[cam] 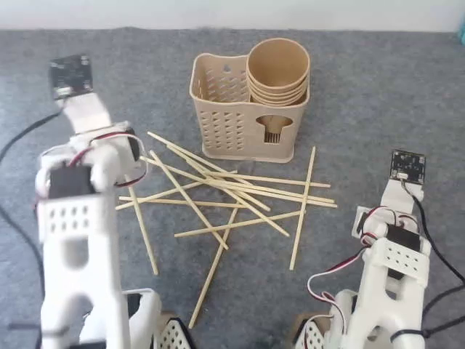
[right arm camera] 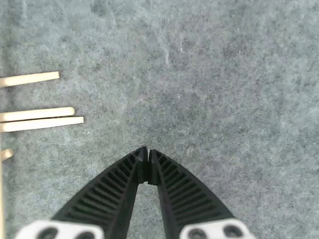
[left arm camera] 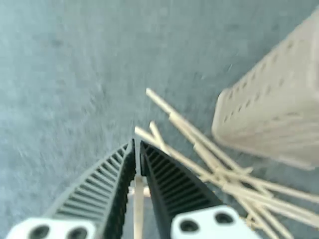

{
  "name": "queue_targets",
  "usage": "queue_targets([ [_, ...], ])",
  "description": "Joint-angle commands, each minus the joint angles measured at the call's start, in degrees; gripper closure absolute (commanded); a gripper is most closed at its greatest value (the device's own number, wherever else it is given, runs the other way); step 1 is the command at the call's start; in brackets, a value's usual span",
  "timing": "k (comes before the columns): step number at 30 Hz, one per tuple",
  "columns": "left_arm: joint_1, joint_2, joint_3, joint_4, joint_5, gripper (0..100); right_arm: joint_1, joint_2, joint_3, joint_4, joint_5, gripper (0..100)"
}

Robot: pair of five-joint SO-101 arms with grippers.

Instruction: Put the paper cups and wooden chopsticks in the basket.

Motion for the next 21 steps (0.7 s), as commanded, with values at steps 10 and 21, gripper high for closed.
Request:
queue_targets([
  [10, 12.92, -13.71, -2.24, -29.98, 3.60, 99, 0.66, -2.15, -3.16, 0.48, -0.70, 99.1],
  [21, 13.98, 1.05, -2.68, -26.90, 12.22, 99, 0.40, -2.15, -3.16, 0.66, -0.18, 99.0],
])
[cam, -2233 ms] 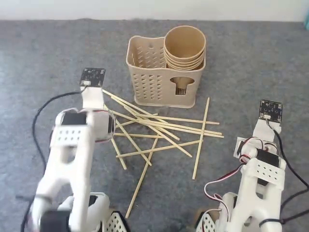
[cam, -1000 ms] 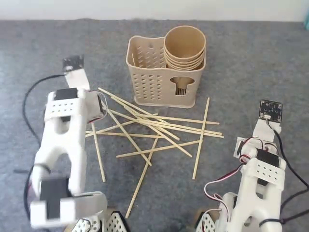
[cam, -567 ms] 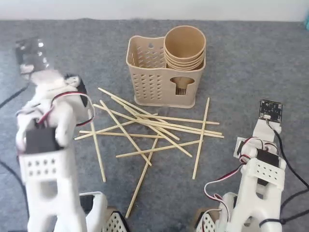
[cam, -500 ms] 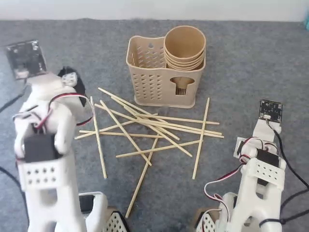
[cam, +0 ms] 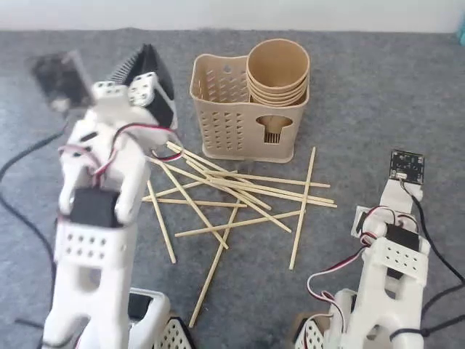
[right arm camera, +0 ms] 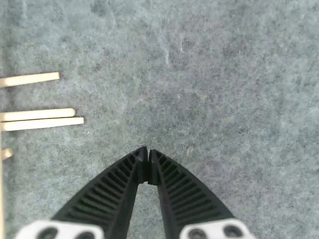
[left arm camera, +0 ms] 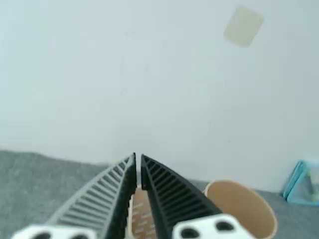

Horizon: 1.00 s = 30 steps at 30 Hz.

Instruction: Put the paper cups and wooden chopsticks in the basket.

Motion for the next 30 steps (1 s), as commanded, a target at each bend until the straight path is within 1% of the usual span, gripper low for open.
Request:
queue_targets([
  [1, -3.25, 5.63, -2.68, 5.63, 0.70, 99, -0.13, -2.15, -3.16, 0.92, 0.62, 99.1],
  [4, -9.49, 6.42, -2.24, 12.48, -0.70, 99, -0.75, -2.15, -3.08, 1.19, 0.18, 99.1],
  [7, -15.30, 4.66, -2.15, 19.08, -7.56, 99, -1.80, -2.15, -5.01, 4.97, -1.49, 99.0],
  [8, -16.70, 3.87, -2.07, 21.19, -9.14, 99, -3.21, -2.15, -6.07, 6.90, -1.58, 99.0],
  [10, -18.99, 2.20, -0.66, 24.70, -10.11, 99, -7.25, -2.15, -8.00, 11.47, -1.67, 99.0],
  [13, -21.80, -0.44, 4.26, 25.85, -10.02, 99, -13.23, -2.07, -10.55, 15.78, -3.08, 98.9],
  [15, -23.74, -2.20, 8.66, 25.49, -10.20, 99, -17.10, -1.54, -11.69, 15.87, -5.89, 98.8],
  [17, -25.76, -3.87, 13.58, 23.38, -10.37, 99, -19.82, -1.45, -11.87, 14.29, -6.95, 97.0],
  [18, -26.99, -4.57, 16.31, 21.36, -10.46, 99, -20.62, -1.45, -11.96, 13.32, -7.38, 94.6],
  [21, -30.33, -6.42, 25.63, 13.19, -10.46, 99, -23.78, -1.45, -12.04, 9.80, -13.19, 88.8],
  [25, -31.21, -6.95, 36.18, 2.64, -10.46, 99, -27.74, -1.36, -11.69, 5.14, -17.41, 90.2],
  [30, -31.30, -6.86, 36.97, 1.41, -10.46, 98, -29.76, 4.44, -11.96, -1.27, -21.01, 90.1],
])
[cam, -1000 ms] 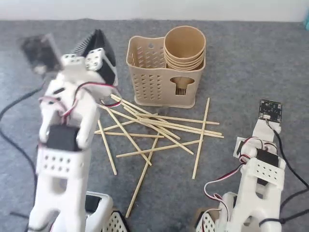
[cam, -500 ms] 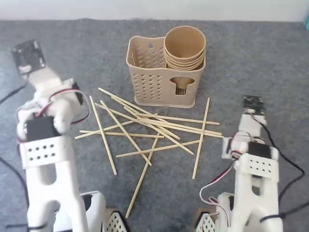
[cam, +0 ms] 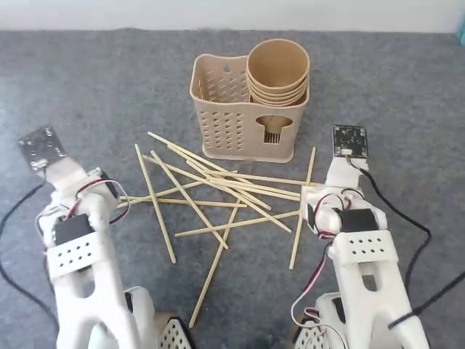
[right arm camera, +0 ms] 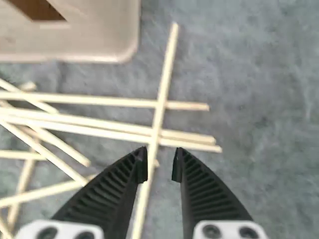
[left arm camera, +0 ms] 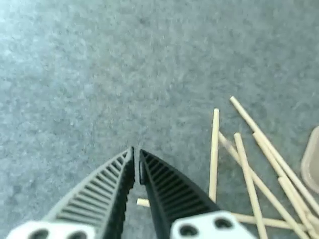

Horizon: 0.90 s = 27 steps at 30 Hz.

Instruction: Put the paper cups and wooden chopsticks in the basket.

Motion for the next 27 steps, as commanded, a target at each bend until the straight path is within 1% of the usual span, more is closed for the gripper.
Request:
queue_targets([
  [1, -0.35, -1.85, -0.31, -1.58, -0.35, 96, -1.54, 6.46, -3.69, -6.37, -3.16, 90.1],
  [5, -0.35, -1.85, 0.13, -1.49, 0.26, 86, -1.19, 16.84, -8.44, -8.31, -3.16, 90.4],
  [6, -0.35, -1.85, 0.13, -1.49, 1.32, 85, -1.19, 19.30, -10.11, -8.40, -3.16, 90.4],
  [8, -0.35, -1.85, 0.13, -1.49, 3.08, 85, -1.27, 23.43, -13.01, -8.66, -3.16, 90.4],
  [20, -0.44, -1.85, 0.75, -1.58, 3.08, 85, -0.84, 39.52, -23.91, -7.87, -3.16, 90.5],
  [24, -0.62, -1.85, 0.75, -1.58, 3.08, 85, 0.57, 44.26, -29.10, -4.00, -3.52, 90.5],
  [26, -0.62, -1.85, 0.75, -1.58, 3.08, 85, 0.66, 45.93, -30.77, -2.59, -3.52, 92.8],
  [27, -0.62, -1.85, 0.75, -1.58, 3.08, 85, 0.66, 46.37, -31.30, -2.15, -3.52, 95.8],
])
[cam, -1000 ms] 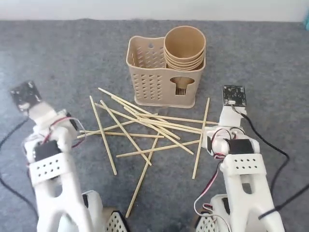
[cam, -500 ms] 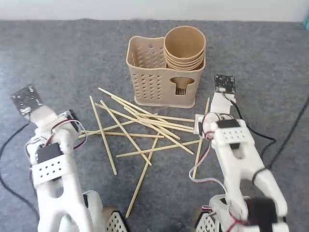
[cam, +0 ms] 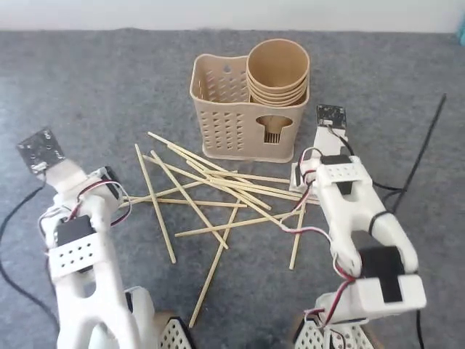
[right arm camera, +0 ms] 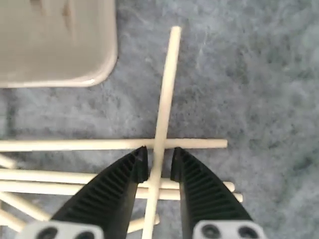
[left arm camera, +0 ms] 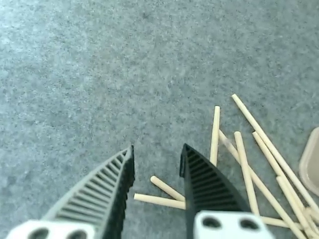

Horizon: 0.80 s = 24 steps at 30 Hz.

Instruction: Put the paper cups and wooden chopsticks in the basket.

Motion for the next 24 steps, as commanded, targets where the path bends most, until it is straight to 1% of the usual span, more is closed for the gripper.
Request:
queue_targets([
  [1, -0.62, -1.85, -0.40, -1.23, 0.62, 85, 0.92, 0.84, -5.27, 2.33, -0.70, 99.0],
  [7, -0.62, -1.85, -0.31, -1.23, 0.62, 85, 2.59, 0.75, -5.19, 2.86, -0.79, 99.0],
  [12, -0.62, -1.85, -0.22, -1.23, 0.53, 85, 5.67, -4.18, -5.19, 7.34, -0.88, 99.0],
  [16, -0.35, -1.85, 0.57, -1.58, 0.53, 85, 11.12, -14.55, -5.10, 11.65, -0.88, 99.0],
  [19, -0.35, -1.85, 0.66, -1.58, 0.53, 85, 14.11, -25.10, -5.10, 14.20, -0.70, 99.0],
  [22, -0.35, -1.85, 0.66, -1.58, 0.53, 85, 14.64, -37.67, -5.27, 16.92, 0.62, 99.0],
  [24, -0.35, -1.85, 0.66, -1.58, 0.53, 85, 13.76, -46.73, -5.27, 17.98, 4.48, 99.0],
])
